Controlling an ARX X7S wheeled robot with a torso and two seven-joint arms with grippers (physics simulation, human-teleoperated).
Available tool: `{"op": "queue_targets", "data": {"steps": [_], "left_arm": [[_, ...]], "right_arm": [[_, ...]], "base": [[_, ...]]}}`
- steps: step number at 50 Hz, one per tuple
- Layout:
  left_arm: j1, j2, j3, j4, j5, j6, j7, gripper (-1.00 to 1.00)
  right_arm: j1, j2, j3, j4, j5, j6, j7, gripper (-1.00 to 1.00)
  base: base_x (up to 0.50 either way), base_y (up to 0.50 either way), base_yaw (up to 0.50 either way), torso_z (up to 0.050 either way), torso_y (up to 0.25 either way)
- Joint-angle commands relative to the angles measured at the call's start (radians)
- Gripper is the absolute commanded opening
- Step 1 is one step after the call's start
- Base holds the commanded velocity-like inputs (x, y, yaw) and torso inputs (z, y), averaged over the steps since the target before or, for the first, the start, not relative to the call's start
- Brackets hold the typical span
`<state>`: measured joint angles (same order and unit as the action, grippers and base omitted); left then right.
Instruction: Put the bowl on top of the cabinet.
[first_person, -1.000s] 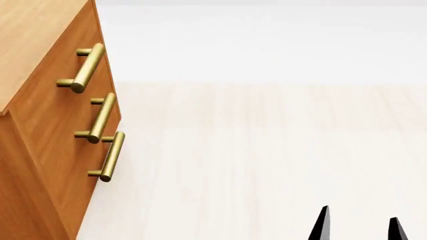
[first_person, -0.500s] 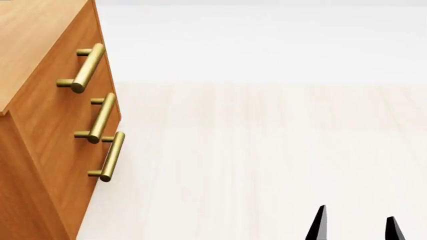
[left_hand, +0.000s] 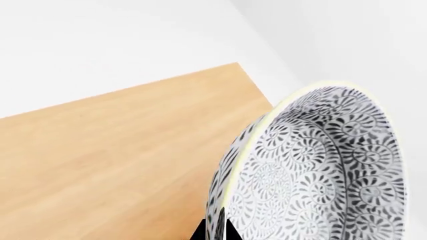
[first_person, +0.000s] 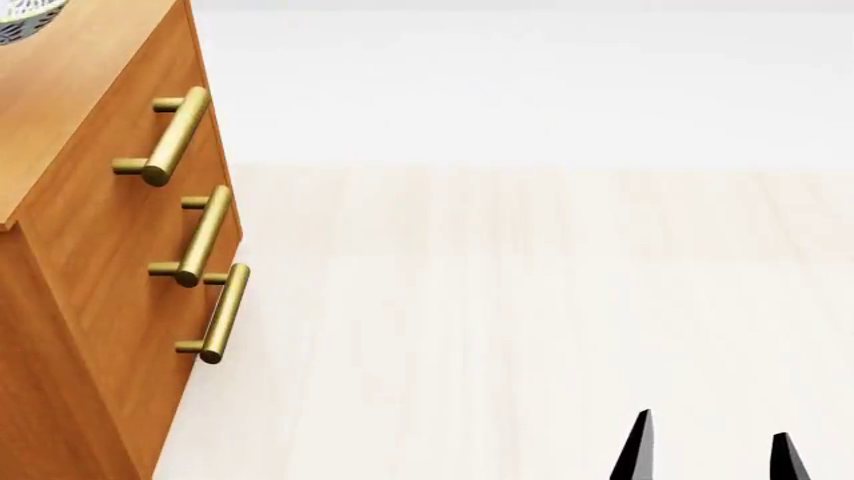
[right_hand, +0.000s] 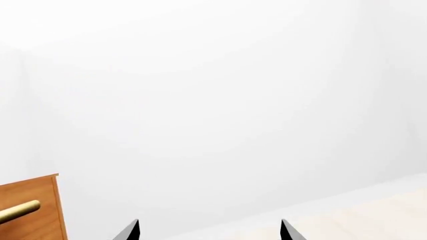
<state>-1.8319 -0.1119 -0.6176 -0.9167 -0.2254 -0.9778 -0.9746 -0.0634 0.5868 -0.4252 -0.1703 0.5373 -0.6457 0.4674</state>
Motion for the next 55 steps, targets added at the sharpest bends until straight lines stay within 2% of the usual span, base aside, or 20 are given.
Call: {"op": "queue_targets", "data": {"steps": [1,40,55], "left_arm": [[-0.012,0.003,-0.021,-0.040,0.008,0.023,0.014,-1.00],[-0.002,-0.041,0.006,-0.162,0.016,0.115,0.067,-1.00],[0.013,-0.034,0.035,-0.133,0.025,0.105,0.085,-1.00]], "right_arm": [[-0.004,-0.019,0.021,-0.001,-0.018,0.000,-0.021,1.00],[0.007,-0.030,0.019,0.012,-0.027,0.015,-0.026,1.00],[0.009,-0.032,0.019,0.012,-0.030,0.021,-0.025,1.00]], "base": [[0.00,0.00,0.00,0.000,0.000],[0.00,0.00,0.00,0.000,0.000],[0.00,0.00,0.00,0.001,0.001]]}}
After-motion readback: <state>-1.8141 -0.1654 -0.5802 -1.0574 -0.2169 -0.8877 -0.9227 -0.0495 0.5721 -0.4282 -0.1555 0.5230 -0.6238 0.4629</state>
